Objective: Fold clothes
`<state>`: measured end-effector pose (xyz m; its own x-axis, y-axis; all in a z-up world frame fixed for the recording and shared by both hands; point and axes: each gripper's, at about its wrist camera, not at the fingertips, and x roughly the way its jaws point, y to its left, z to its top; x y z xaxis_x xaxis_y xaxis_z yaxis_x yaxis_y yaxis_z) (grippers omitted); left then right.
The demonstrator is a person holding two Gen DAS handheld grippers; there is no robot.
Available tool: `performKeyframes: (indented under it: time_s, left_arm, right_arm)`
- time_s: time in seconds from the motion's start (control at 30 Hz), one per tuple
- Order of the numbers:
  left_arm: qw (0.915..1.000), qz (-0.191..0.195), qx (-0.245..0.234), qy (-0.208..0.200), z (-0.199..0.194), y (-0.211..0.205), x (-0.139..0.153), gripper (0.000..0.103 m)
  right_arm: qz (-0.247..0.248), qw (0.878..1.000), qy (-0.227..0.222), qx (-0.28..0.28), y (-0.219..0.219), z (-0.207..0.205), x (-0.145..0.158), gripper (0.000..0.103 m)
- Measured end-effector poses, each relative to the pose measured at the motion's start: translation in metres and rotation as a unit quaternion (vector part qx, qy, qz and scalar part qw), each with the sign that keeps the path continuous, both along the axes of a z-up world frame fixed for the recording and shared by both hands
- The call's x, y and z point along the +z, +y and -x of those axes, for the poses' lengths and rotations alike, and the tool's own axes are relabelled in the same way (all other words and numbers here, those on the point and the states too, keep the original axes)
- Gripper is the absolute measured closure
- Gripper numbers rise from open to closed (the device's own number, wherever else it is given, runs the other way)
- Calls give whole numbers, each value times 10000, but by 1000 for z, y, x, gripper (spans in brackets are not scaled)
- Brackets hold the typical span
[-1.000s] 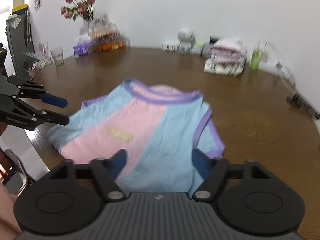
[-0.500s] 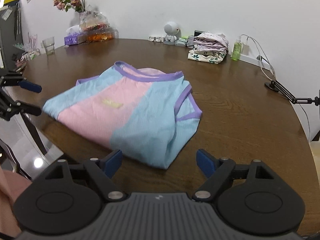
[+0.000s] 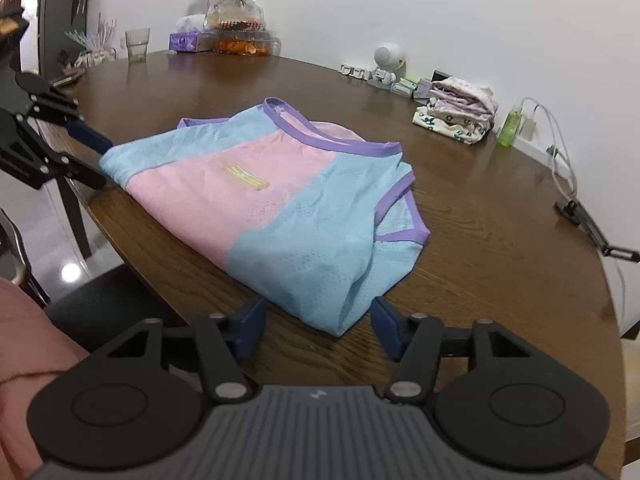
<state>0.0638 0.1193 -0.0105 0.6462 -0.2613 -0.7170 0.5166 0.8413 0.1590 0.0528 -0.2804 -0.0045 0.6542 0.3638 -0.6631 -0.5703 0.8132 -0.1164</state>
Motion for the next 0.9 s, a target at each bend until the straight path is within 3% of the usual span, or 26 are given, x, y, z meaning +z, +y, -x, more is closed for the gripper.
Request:
performKeyframes:
  time_s: [0.2,0.4,0.7,0.9]
  left_arm:
    - [9999,101,-61,124,-4,4,0,83]
    - [9992,293,-57,274,-8,9,1,97]
    - [9981,580,116,186,-7,14,6,102]
    - [9979,607,154,144,-4,15,9,102]
  right_arm:
    - [-272,9993,243,30,-7,-4,0,73]
    - [-274,9990,324,107,-5,-6,2,84]
    - [-426,9980,468,-55,-9,-10,3,98]
    - [-626,9959,639,-148,-12,-12,4,100]
